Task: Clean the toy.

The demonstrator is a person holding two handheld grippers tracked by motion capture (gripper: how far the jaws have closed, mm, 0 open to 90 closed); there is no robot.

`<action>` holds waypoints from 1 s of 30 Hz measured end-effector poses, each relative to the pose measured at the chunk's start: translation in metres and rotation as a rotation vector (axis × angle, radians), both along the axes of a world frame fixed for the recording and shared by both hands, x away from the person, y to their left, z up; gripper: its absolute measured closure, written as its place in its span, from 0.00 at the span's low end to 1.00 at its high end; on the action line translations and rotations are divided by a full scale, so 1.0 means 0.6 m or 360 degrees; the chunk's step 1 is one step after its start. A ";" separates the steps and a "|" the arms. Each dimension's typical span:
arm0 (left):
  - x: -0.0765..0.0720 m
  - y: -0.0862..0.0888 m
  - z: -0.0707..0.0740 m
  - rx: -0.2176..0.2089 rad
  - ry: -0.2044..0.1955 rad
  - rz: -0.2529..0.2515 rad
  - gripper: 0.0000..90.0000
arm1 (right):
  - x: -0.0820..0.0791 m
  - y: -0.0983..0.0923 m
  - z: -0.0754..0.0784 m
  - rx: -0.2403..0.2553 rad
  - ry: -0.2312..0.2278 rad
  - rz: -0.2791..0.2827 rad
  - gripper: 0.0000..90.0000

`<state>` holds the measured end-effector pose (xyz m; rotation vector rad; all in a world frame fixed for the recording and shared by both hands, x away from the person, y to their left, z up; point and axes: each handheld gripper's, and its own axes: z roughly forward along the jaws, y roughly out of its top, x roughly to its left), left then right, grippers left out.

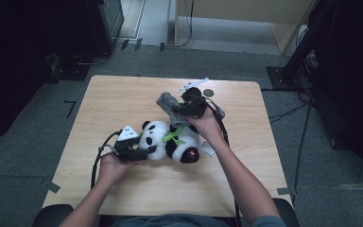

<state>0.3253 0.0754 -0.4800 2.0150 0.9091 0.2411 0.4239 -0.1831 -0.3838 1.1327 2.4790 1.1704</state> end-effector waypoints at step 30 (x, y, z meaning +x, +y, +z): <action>-0.003 -0.004 0.001 0.0017 0.0000 0.0029 0.39 | -0.039 0.116 -0.048 -0.0058 0.0077 0.0348 0.88</action>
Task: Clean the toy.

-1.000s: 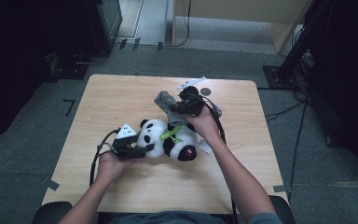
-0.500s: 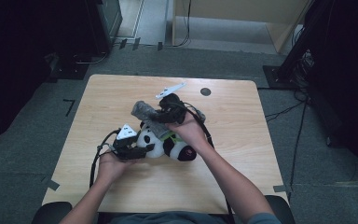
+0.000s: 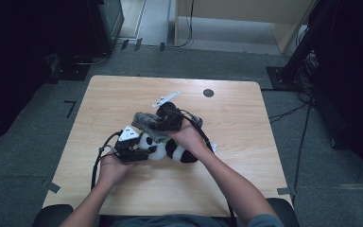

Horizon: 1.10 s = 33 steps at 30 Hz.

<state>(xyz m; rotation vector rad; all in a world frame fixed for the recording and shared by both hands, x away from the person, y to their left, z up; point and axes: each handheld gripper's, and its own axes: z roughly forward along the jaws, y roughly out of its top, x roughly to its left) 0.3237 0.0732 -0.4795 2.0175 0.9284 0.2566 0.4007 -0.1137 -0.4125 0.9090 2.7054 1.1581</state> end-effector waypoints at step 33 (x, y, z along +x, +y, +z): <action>0.004 0.001 -0.001 -0.0052 0.0033 0.0002 0.39 | 0.052 -0.115 0.009 -0.0115 -0.0056 -0.0421 0.89</action>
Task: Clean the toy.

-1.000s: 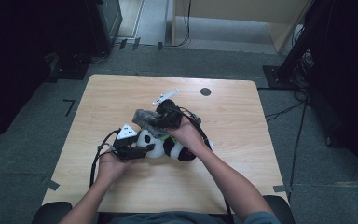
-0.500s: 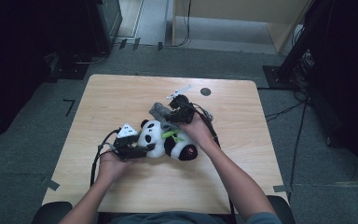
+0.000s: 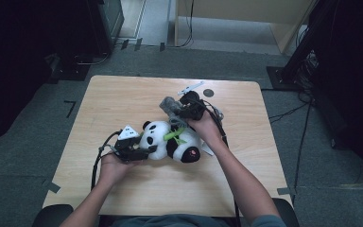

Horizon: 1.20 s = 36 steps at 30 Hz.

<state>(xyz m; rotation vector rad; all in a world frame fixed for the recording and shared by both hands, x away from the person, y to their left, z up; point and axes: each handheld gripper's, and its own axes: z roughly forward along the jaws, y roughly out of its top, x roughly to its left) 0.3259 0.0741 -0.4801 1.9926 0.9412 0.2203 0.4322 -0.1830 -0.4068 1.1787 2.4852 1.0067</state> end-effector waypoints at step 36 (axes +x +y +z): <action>0.014 0.002 0.005 -0.0083 0.0060 0.0048 0.38 | -0.102 0.092 0.036 0.0149 -0.0003 0.0446 0.89</action>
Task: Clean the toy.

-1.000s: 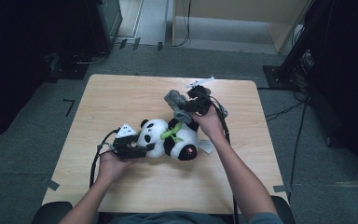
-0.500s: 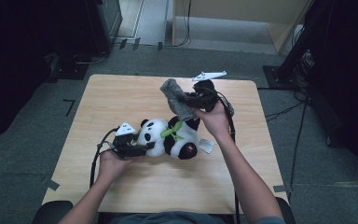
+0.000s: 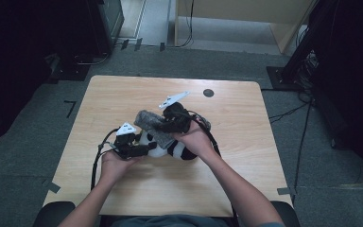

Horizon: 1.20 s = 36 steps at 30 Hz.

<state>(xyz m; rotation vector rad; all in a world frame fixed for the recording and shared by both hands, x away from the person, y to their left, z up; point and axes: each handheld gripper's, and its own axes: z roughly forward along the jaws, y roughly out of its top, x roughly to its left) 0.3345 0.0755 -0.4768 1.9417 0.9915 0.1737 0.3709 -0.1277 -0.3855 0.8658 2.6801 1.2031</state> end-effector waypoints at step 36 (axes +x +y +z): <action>-0.003 -0.003 -0.003 0.0029 -0.0033 -0.0004 0.39 | 0.063 -0.082 -0.040 -0.0048 0.0101 -0.0238 0.89</action>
